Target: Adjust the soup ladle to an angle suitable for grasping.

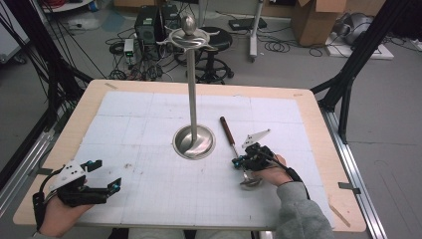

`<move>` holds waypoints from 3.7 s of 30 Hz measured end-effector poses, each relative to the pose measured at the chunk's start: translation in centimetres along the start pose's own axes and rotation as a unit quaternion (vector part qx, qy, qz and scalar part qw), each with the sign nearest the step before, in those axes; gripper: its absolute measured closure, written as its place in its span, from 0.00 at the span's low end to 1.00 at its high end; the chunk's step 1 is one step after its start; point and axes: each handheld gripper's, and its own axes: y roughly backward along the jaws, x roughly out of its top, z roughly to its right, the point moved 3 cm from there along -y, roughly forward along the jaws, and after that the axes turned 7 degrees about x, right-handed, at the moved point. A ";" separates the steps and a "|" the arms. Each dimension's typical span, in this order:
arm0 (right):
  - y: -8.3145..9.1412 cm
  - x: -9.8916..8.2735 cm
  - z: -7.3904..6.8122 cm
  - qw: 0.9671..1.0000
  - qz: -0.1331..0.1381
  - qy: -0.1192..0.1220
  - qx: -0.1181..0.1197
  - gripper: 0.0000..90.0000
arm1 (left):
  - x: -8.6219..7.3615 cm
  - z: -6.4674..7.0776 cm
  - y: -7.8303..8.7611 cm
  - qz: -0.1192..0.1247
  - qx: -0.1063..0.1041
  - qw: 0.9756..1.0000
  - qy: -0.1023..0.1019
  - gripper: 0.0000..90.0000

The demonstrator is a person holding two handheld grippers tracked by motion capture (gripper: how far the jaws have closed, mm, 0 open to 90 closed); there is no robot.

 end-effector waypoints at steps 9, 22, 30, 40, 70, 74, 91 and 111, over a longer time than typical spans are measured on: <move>0.7 -0.9 -0.2 1.000 -0.001 0.007 0.011 1.00 | -0.1 0.1 -0.1 -0.007 0.000 1.000 -0.001 0.06; 1.9 -2.3 -0.1 1.000 -0.005 0.007 0.019 1.00 | -0.1 0.1 -0.2 -0.008 -0.002 1.000 -0.001 0.06; 2.9 -3.2 0.1 1.000 -0.013 0.001 0.023 1.00 | -0.1 0.1 -0.3 -0.010 -0.003 1.000 -0.003 0.06; 4.9 -5.1 0.9 0.999 -0.020 -0.008 0.026 1.00 | 0.0 0.2 -0.4 -0.008 -0.006 1.000 -0.002 0.06; 9.9 -10.0 3.3 0.997 -0.004 -0.079 0.006 1.00 | 0.0 0.3 -0.8 -0.012 -0.011 1.000 -0.004 0.06; 10.5 -9.2 3.4 0.996 0.036 -0.079 0.006 1.00 | 0.0 0.4 -1.0 -0.013 -0.013 1.000 -0.004 0.06; 9.8 -9.6 7.0 0.978 0.082 -0.146 -0.125 1.00 | -0.1 0.4 -1.2 -0.017 -0.015 1.000 -0.004 0.06; 8.4 -8.3 6.4 0.987 0.077 -0.103 -0.099 1.00 | 0.0 0.5 -1.5 -0.018 -0.020 1.000 -0.006 0.06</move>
